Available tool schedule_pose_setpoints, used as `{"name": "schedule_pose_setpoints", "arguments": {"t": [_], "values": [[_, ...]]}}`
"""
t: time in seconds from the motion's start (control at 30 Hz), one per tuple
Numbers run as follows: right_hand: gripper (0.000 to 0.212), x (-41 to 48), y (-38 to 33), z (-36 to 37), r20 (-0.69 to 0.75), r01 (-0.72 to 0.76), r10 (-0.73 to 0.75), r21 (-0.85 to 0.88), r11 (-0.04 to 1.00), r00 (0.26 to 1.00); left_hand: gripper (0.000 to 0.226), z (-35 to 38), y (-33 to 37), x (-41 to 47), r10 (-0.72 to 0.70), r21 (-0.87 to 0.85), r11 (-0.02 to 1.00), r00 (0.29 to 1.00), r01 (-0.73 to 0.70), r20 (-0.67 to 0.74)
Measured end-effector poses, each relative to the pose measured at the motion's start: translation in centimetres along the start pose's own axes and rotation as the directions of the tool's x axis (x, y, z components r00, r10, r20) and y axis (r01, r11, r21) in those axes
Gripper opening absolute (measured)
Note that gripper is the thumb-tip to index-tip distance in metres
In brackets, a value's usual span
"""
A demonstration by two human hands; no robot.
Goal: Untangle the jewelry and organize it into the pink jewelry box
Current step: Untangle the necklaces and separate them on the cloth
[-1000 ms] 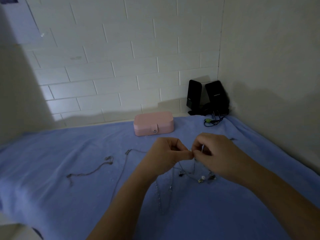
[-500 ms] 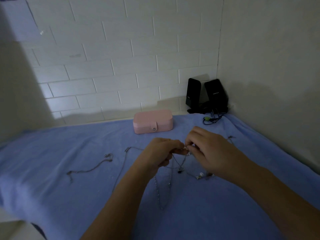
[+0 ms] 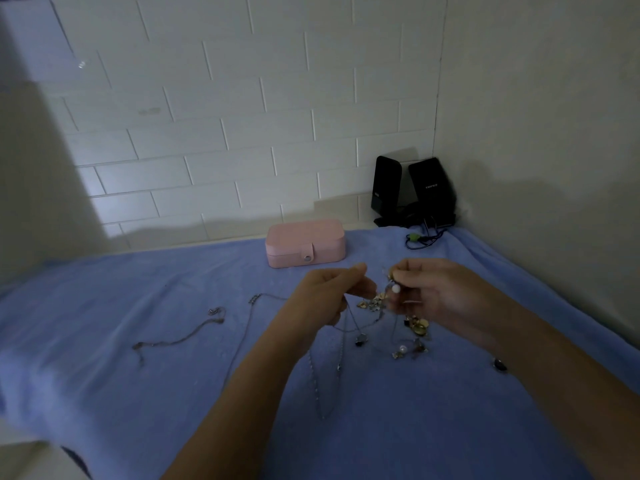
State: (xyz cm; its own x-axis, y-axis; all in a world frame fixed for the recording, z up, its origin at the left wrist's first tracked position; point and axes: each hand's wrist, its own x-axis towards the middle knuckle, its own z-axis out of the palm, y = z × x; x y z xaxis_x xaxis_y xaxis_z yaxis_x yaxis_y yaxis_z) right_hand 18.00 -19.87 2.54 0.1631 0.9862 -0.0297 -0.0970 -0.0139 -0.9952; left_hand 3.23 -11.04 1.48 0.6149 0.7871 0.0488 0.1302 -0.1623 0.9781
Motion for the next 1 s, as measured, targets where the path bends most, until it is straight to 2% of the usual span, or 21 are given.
{"name": "schedule_pose_setpoints", "arguments": {"t": [0.23, 0.4, 0.53, 0.63, 0.73, 0.8, 0.87, 0.93, 1.0], "values": [[0.011, -0.1, -1.5, -2.1, -0.09, 0.194, -0.176, 0.263, 0.945, 0.98, 0.025, -0.2, 0.0, 0.1, -0.098, -0.215, 0.971, 0.994, 0.108, 0.054], [0.011, -0.5, -2.4, -4.2, -0.234, 0.352, -0.27, 0.472, 0.808, 0.934, 0.016, -0.2, -0.2, 0.3, -0.153, -0.394, 0.901, 0.983, 0.181, 0.102], [0.013, -1.0, -2.7, -4.7, -0.301, 0.418, -0.294, 0.556, 0.718, 0.907, 0.019, 0.3, -0.4, 0.2, -0.084, -0.378, 0.908, 0.965, 0.177, 0.25], [0.011, -1.4, -3.0, -4.6, -0.3, 0.432, -0.311, 0.582, 0.689, 0.902, 0.022, 0.5, -0.5, -0.2, -0.087, -0.266, 0.944, 0.923, 0.197, 0.374], [0.007, -1.7, -3.3, -4.5, -0.225, 0.414, -0.351, 0.577, 0.704, 0.909, 0.019, 0.9, -0.6, -0.3, -0.103, 0.006, 0.994, 0.939, 0.107, 0.328], [0.009, -1.9, -3.3, -4.5, -0.087, 0.357, -0.377, 0.563, 0.745, 0.922, 0.016, 1.2, -0.5, -0.3, -0.041, 0.108, 0.994, 0.967, 0.014, 0.252], [0.012, -2.0, -3.1, -4.4, 0.072, 0.286, -0.362, 0.478, 0.83, 0.929, 0.018, 1.4, -0.2, -0.4, 0.04, 0.032, 0.998, 0.973, -0.049, 0.228], [0.012, -1.9, -2.7, -4.1, 0.204, 0.235, -0.319, 0.353, 0.906, 0.925, 0.027, 1.4, 0.0, -0.6, 0.123, -0.132, 0.987, 0.959, -0.091, 0.255], [0.016, -1.6, -2.2, -3.7, 0.277, 0.187, -0.255, 0.25, 0.95, 0.926, 0.037, 1.3, 0.1, -0.9, 0.202, -0.271, 0.955, 0.93, -0.118, 0.308]]}}
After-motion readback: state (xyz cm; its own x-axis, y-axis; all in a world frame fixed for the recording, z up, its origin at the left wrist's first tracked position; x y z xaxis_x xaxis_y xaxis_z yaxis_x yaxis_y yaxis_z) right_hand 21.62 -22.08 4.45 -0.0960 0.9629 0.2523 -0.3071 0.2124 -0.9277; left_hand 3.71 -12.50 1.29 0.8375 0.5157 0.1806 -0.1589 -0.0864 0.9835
